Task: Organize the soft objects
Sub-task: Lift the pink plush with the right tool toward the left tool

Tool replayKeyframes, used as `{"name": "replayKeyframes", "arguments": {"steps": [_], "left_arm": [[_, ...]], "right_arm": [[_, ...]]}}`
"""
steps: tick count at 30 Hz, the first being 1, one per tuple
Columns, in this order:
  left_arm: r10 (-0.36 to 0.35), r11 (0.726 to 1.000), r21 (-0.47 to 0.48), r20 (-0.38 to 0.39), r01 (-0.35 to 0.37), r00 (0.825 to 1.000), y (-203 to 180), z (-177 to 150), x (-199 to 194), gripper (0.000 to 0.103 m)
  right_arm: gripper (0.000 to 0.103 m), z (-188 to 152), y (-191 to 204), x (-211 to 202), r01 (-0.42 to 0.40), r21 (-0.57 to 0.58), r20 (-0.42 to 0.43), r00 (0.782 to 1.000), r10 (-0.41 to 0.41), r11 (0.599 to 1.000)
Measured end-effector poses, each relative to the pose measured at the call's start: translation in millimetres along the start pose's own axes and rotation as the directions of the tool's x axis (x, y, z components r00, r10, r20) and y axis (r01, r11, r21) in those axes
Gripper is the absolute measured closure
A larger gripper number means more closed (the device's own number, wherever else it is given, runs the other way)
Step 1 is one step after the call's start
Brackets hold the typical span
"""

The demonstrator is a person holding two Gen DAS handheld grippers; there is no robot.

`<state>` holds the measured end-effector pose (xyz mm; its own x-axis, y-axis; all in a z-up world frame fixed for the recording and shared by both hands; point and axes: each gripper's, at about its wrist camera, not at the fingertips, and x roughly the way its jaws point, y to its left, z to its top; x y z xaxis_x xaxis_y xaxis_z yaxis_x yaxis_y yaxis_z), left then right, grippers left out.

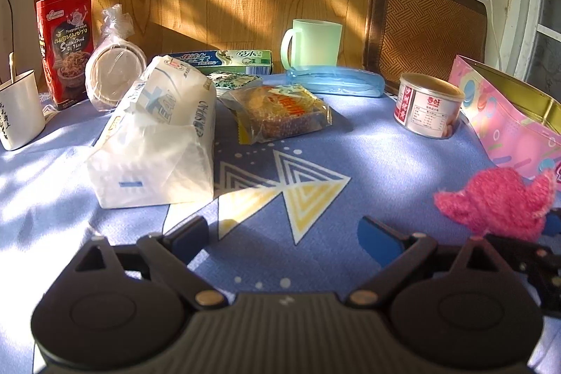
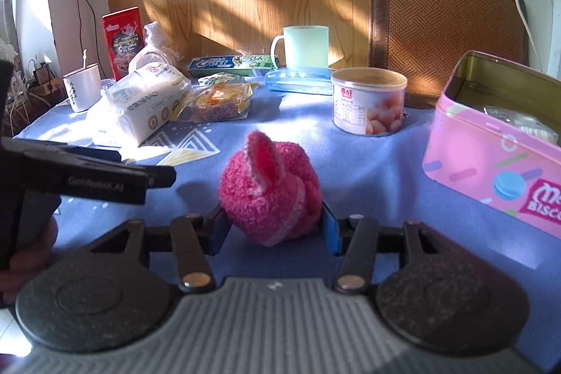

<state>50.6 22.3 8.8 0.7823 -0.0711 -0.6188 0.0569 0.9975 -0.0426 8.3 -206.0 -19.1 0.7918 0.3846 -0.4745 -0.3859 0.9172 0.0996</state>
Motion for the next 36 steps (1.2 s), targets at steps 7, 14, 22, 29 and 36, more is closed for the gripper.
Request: {"name": "replayKeyframes", "arguments": {"steps": [7, 14, 22, 29, 36], "left_arm": [[0.008, 1.000, 0.016, -0.008, -0.008, 1.000, -3, 0, 0, 0.006], [0.026, 0.999, 0.035, -0.014, -0.025, 1.000, -7, -1, 1, 0.006], [0.023, 0.999, 0.038, -0.016, -0.022, 1.000, -7, -1, 1, 0.005], [0.012, 0.999, 0.041, -0.018, -0.012, 1.000, -6, -1, 1, 0.003], [0.010, 0.999, 0.043, -0.018, -0.009, 1.000, -6, -1, 1, 0.003]], "right_arm": [[0.036, -26, -7, -25, -0.003, 0.100, 0.013, 1.000, 0.001, 0.995], [0.032, -29, -6, -30, -0.011, 0.127, 0.030, 1.000, 0.008, 0.992], [0.032, -33, -6, -34, -0.019, 0.144, 0.036, 0.999, 0.014, 0.989], [0.031, -34, -7, -35, -0.020, 0.151, 0.035, 0.999, 0.015, 0.988], [0.031, -34, -5, -33, -0.026, 0.149, 0.035, 0.999, 0.021, 0.989]]}}
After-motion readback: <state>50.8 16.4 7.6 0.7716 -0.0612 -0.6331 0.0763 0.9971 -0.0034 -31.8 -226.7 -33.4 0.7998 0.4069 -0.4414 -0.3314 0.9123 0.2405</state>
